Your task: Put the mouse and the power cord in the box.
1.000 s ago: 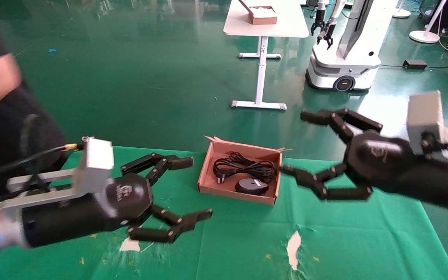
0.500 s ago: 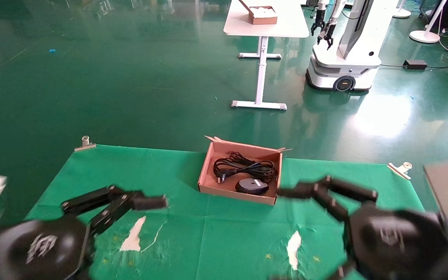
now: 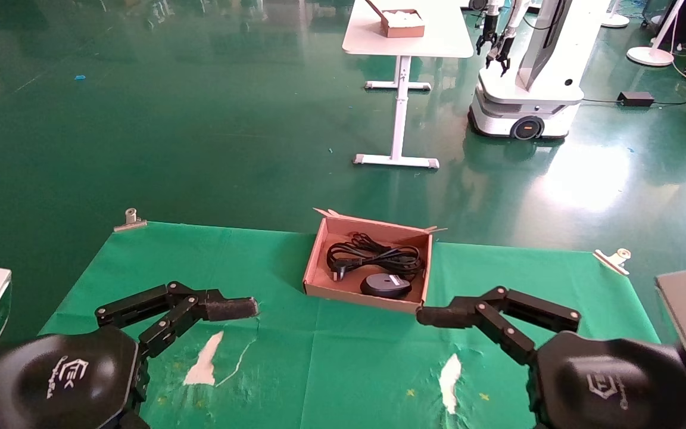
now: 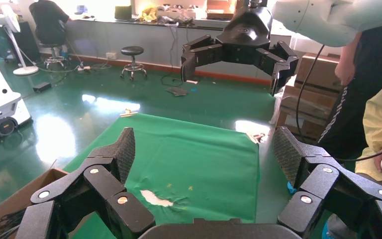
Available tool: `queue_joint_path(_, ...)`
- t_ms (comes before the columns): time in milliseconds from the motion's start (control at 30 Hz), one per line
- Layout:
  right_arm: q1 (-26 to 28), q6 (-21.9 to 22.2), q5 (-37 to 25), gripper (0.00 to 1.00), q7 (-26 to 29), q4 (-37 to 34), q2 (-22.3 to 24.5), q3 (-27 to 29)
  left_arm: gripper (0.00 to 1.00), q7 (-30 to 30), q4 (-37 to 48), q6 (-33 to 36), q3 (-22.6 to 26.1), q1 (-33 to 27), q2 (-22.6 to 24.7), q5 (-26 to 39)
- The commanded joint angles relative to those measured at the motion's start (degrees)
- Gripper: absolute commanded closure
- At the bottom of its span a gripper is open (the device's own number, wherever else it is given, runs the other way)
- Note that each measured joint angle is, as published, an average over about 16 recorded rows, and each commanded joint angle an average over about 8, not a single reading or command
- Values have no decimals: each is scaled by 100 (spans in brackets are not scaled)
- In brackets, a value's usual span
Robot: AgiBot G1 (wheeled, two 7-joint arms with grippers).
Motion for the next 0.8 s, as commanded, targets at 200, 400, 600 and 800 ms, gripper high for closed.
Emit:
queue_joint_path(200,41,27,-28,0,-26,-67,-25,-9,0,2,22,-25,19,-15,19,21)
queue_joint_path(400,58,38,-41,0,-37,-97,-35,-13,0,3,33,-37,27,-21,27,31)
queue_joint_path(600,69,43,-49,0,-46,-114,-42,-15,0,5,37,-45,33,-24,32,38)
queue_joint_path(800,75,47,-53,0,-49,-126,-45,-18,0,7,40,-49,35,-26,34,40)
